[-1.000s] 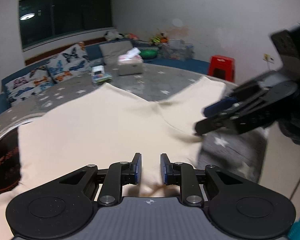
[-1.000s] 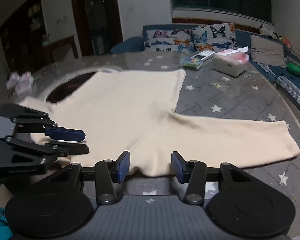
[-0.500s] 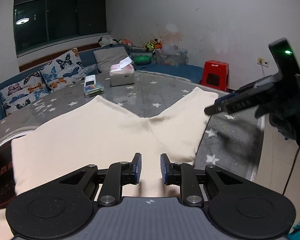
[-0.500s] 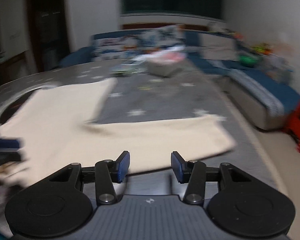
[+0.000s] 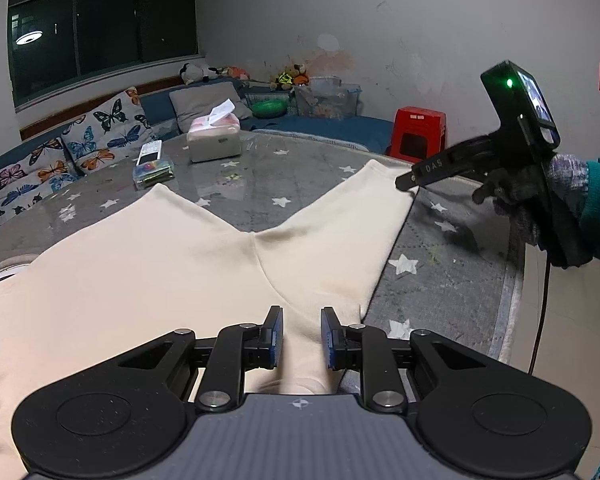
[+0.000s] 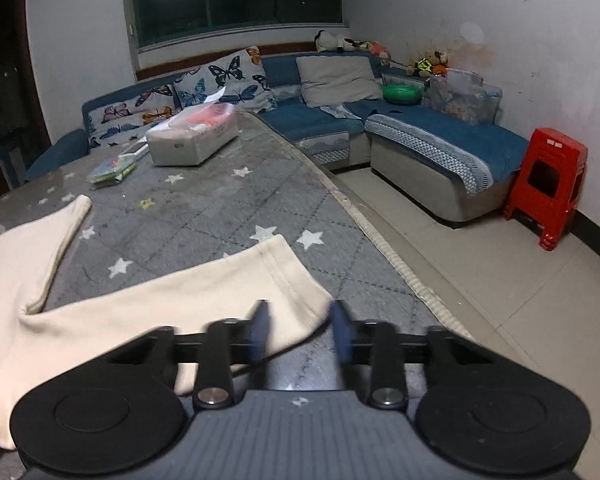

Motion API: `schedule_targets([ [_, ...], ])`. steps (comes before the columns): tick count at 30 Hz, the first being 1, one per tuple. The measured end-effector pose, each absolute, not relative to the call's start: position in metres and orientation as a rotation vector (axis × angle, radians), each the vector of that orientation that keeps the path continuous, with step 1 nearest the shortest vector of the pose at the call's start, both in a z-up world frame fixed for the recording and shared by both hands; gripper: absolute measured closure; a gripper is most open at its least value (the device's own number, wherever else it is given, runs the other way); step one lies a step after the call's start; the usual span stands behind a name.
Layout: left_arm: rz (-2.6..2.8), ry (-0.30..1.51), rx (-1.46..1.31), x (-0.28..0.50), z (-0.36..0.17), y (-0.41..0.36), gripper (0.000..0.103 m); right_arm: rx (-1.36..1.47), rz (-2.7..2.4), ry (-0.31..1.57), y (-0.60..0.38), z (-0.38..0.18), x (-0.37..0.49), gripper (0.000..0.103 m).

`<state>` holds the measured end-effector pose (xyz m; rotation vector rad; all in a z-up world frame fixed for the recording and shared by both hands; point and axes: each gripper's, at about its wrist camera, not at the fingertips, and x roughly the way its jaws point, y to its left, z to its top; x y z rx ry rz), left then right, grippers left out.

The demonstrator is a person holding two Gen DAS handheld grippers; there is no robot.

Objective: Fold clothes
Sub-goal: 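Move the right gripper to the sleeve cuff and close on it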

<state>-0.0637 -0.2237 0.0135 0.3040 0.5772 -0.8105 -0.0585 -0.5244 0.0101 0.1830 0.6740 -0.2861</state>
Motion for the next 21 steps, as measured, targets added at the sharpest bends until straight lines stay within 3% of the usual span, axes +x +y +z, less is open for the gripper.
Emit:
schedule_targets([
  [8,-0.809,0.578,0.310,-0.065,0.012,-0.225,0.079,0.162,-0.290,0.613,-0.530,0.030,-0.058,0.097],
  [14,-0.807,0.577,0.304,-0.065,0.013,-0.226,0.078,0.178,-0.307,0.655,-0.534,0.014,-0.053,0.097],
  [16,-0.810,0.570,0.292,-0.066,0.016,-0.225,0.071,0.190,-0.310,0.657,-0.535,0.010,-0.053,0.097],
  [21,-0.812,0.559,0.286,-0.066,0.020,-0.227,0.070,0.230,-0.302,0.656,-0.538,0.012,-0.053,0.086],
])
